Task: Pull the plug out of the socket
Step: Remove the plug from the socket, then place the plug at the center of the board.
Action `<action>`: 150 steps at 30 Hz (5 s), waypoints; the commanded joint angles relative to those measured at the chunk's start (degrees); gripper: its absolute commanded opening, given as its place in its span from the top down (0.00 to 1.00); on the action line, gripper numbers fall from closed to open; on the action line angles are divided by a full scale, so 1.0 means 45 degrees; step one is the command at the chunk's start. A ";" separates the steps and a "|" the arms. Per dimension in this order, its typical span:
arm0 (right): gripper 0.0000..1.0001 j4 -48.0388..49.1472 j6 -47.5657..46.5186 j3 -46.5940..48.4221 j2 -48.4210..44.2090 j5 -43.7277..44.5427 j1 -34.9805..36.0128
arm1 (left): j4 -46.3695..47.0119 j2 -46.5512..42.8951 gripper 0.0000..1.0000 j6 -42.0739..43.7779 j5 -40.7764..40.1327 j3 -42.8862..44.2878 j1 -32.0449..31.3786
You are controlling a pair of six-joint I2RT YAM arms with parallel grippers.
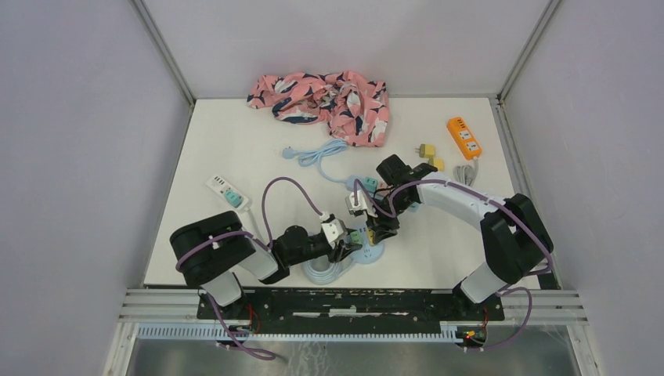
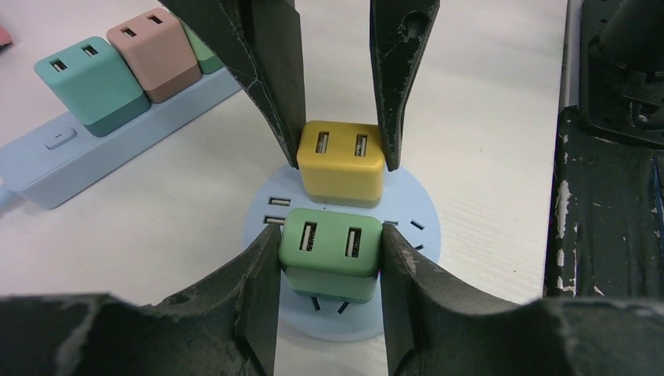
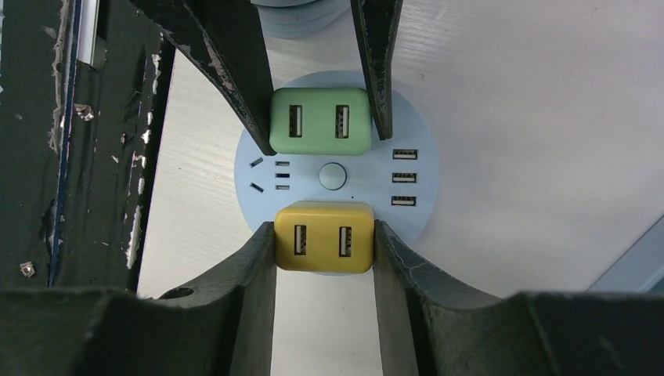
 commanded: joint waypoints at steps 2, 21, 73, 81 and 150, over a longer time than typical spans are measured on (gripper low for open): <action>1.00 -0.0066 -0.0541 0.0800 0.0366 -0.1354 -0.0305 | 0.0096 0.0294 0.97 -0.0468 -0.0043 -0.0148 -0.0080; 1.00 0.0224 -0.0606 0.0356 -0.0093 -0.0691 -0.0535 | 0.0553 0.1079 0.97 -0.0736 -0.0149 -0.0205 -0.0063; 1.00 -0.0025 0.0327 0.0826 -0.0427 -0.2204 0.0043 | 0.0769 0.1868 0.97 -0.2041 0.0378 0.0020 0.0571; 1.00 0.0461 0.2531 0.1258 0.0402 -0.3564 -0.1254 | 0.0703 0.1914 0.97 -0.2042 0.0420 0.0051 0.0588; 0.84 0.3260 0.8703 0.1310 -0.1778 -0.3354 -0.7630 | -0.4537 -0.2890 0.19 -0.3652 -0.0591 0.1214 0.0895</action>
